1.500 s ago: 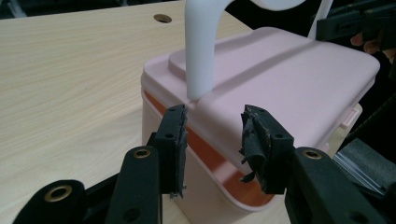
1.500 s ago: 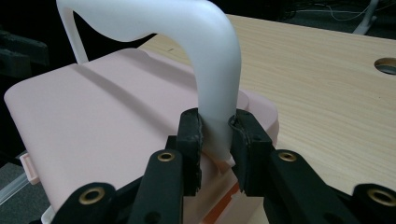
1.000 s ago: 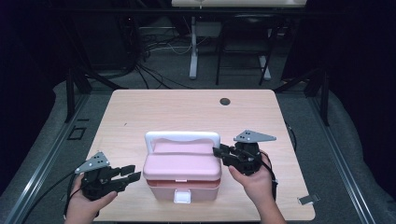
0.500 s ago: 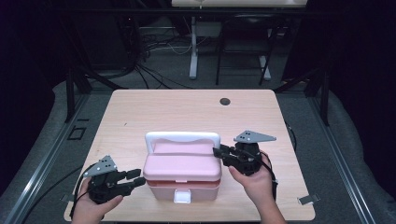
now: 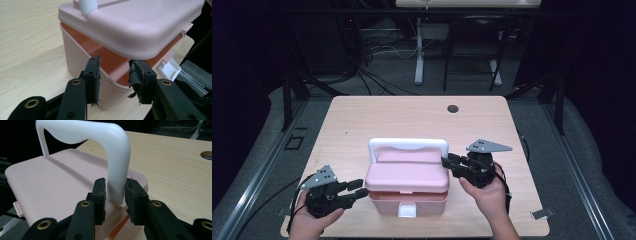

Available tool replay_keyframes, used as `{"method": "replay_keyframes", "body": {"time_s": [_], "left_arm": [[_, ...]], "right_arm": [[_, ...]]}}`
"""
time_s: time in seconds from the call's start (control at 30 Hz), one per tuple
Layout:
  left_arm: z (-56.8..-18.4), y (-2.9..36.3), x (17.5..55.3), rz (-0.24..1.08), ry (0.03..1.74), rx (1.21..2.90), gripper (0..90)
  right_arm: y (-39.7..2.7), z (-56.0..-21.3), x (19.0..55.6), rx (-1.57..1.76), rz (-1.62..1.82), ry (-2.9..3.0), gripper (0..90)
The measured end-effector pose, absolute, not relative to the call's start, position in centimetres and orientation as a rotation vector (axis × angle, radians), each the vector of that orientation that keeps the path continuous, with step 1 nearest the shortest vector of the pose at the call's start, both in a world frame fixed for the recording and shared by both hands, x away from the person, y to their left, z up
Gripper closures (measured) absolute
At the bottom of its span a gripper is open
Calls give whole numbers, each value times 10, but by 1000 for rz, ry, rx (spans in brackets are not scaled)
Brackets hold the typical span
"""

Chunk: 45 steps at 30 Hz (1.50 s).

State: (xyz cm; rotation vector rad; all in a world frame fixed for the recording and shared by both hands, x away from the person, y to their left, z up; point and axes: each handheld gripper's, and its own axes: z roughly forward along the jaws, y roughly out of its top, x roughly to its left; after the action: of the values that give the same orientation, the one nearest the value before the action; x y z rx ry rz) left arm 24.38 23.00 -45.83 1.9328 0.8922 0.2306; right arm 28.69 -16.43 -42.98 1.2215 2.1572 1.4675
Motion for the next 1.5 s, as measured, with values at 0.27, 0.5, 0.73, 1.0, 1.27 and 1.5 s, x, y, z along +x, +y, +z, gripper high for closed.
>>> {"method": "replay_keyframes", "body": {"time_s": [0.27, 0.5, 0.73, 1.0, 1.27, 1.5], "left_arm": [[-449, 229, 245, 250, 888, 1913, 603], [-441, 227, 246, 262, 873, 1894, 603], [-434, 227, 249, 273, 867, 1879, 603], [-422, 224, 251, 300, 847, 1870, 610], [-415, 223, 255, 320, 839, 1854, 613], [-407, 222, 260, 344, 833, 1849, 617]], "right_arm": [[-171, -427, 285, 1228, 1485, 2129, 693], [-175, -424, 283, 1237, 1501, 2110, 684], [-179, -423, 283, 1245, 1507, 2092, 676], [-183, -422, 282, 1253, 1512, 2079, 673], [-188, -422, 281, 1273, 1512, 2067, 666], [-190, -423, 281, 1283, 1512, 2054, 657]]}}
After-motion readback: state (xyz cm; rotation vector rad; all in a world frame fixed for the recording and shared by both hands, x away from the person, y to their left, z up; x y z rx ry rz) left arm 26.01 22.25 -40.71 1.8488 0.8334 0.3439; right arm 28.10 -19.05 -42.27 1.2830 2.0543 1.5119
